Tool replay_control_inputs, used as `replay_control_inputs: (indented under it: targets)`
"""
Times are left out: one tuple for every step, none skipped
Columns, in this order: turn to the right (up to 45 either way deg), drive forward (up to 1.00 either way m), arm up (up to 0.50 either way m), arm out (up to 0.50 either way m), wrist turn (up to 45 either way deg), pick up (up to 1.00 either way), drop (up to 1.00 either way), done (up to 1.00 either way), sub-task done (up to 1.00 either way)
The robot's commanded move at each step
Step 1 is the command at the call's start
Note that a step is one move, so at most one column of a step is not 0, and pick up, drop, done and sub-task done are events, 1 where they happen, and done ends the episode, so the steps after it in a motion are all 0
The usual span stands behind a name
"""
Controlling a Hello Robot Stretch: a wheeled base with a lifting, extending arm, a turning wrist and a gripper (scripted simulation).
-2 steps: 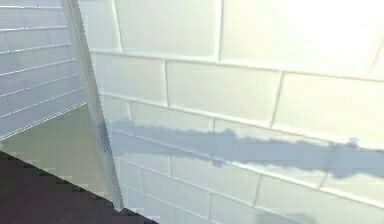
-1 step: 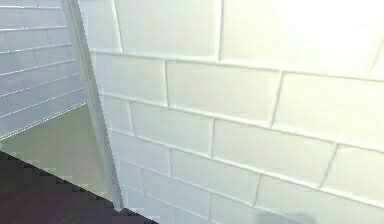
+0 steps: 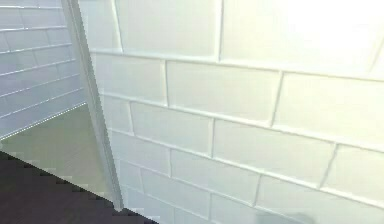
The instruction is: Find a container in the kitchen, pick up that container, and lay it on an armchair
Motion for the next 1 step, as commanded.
replay_control_inputs:
  targets:
    - [0.0, 0.0, 0.0, 0.0, 0.0, 0.0, 1.0, 0.0, 0.0]
